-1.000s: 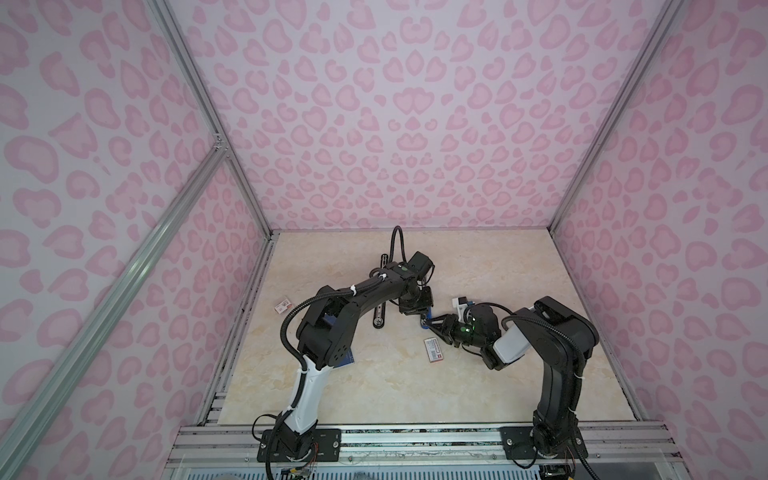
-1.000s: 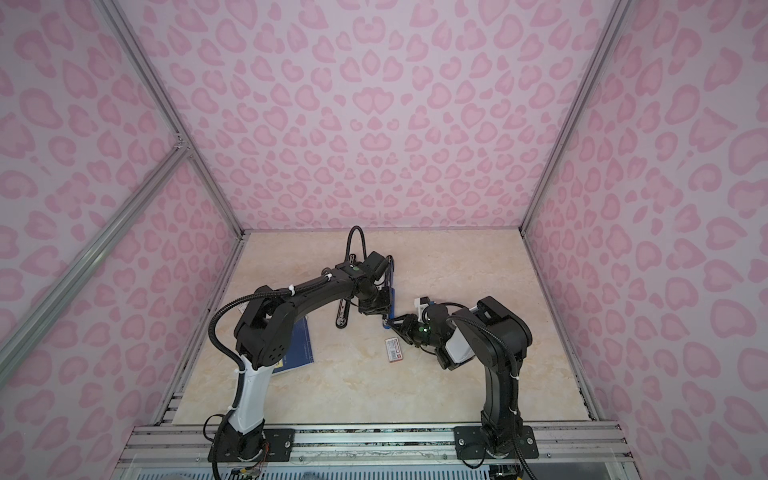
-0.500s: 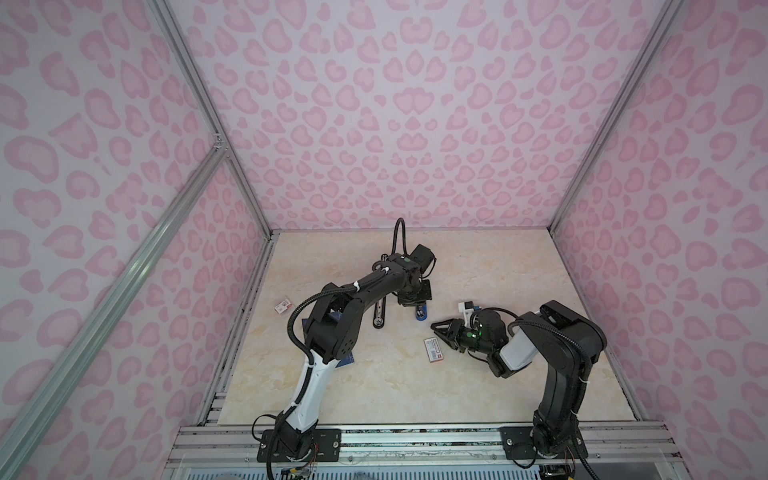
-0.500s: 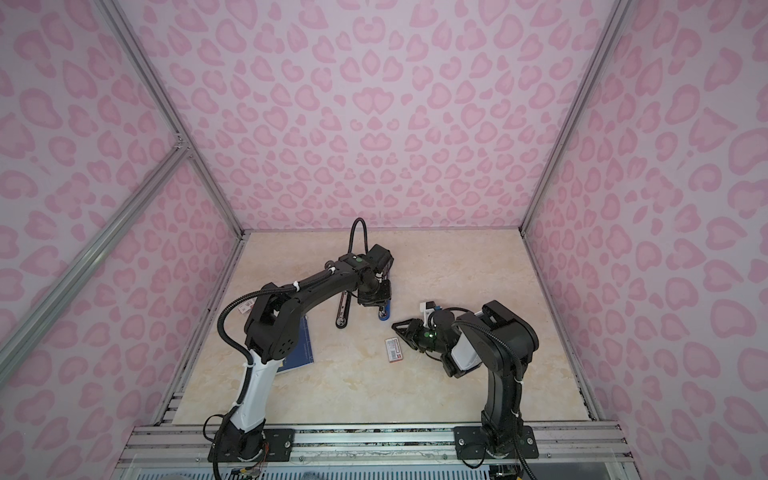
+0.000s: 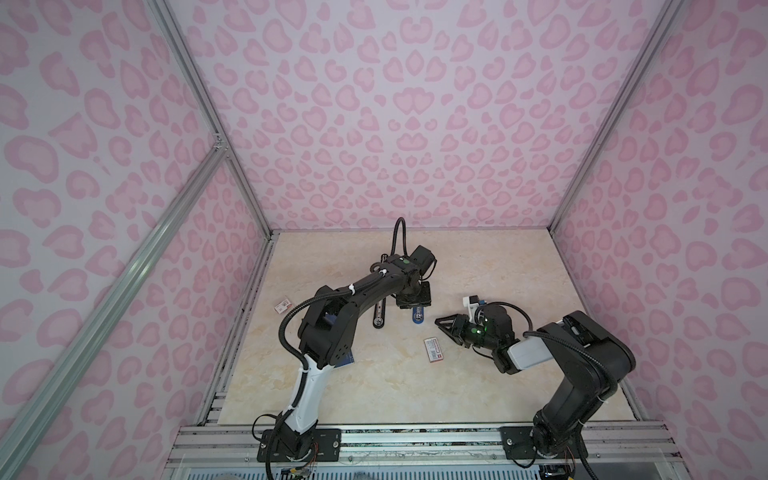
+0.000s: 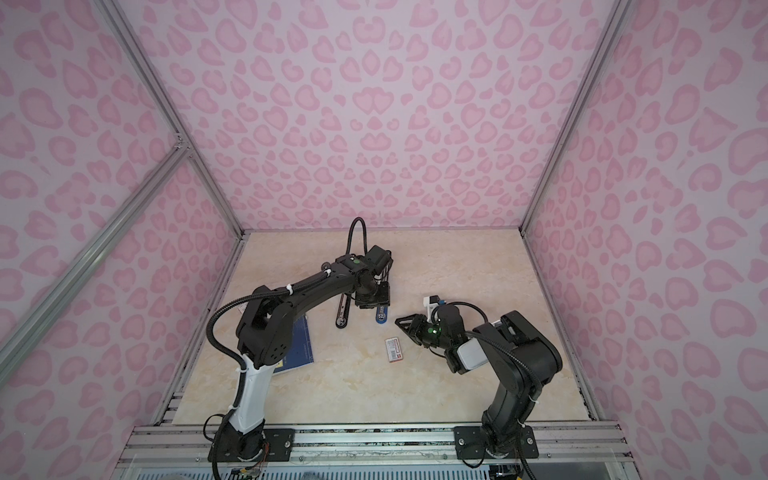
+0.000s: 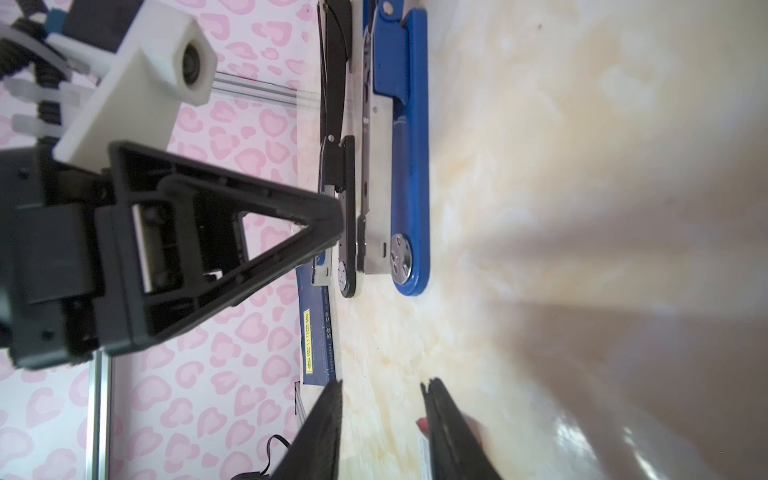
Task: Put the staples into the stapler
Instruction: 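Withdraw the left gripper from the blue stapler while the right gripper releases it, then move both grippers toward the red-and-white staple box from either side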
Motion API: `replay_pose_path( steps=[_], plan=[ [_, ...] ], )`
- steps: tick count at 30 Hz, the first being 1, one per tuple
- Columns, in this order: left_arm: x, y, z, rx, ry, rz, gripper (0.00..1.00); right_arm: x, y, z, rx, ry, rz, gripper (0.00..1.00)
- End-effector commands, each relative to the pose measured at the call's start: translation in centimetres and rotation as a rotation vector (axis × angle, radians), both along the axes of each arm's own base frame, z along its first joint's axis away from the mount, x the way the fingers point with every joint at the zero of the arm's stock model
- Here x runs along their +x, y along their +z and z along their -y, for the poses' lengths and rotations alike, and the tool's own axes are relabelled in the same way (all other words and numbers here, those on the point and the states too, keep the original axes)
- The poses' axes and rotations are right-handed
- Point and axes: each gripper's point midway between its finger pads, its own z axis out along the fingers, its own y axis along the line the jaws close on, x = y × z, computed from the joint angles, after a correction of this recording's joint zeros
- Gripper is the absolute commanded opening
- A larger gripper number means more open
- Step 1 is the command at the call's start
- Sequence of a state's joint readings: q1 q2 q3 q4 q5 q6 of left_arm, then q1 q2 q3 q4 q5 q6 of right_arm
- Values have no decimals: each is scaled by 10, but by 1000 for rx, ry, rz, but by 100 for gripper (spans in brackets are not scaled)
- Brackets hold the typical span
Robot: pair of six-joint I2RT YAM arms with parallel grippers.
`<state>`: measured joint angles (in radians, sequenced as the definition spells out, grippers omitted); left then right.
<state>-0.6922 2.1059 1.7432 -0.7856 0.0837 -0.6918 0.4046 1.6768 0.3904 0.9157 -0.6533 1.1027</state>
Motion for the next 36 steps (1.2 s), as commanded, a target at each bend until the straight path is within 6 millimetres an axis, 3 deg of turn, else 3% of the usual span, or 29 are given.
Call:
replay_pose_path(
  steps=[1,8,14,16,19,26,36],
  plan=[
    [0,23,-9,-20,9,79,54,-12,-18,11,-161,35,-37,37],
    [-24,54,-39,-80,-4,212,54,-16,8,30,-360,62,23,44],
    [-48,59,-70,-145,26,293,56,-21,21,39,-451,82,47,53],
    [-56,59,-84,-154,59,332,61,-26,20,40,-486,92,45,55],
    [-66,62,-98,-178,79,387,68,-33,15,40,-527,105,38,58],
    [-93,47,-119,-202,95,393,69,-47,-5,30,-587,144,15,58],
    [-112,23,-138,-183,141,361,69,-47,-38,-12,-594,235,-11,56]
  ],
)
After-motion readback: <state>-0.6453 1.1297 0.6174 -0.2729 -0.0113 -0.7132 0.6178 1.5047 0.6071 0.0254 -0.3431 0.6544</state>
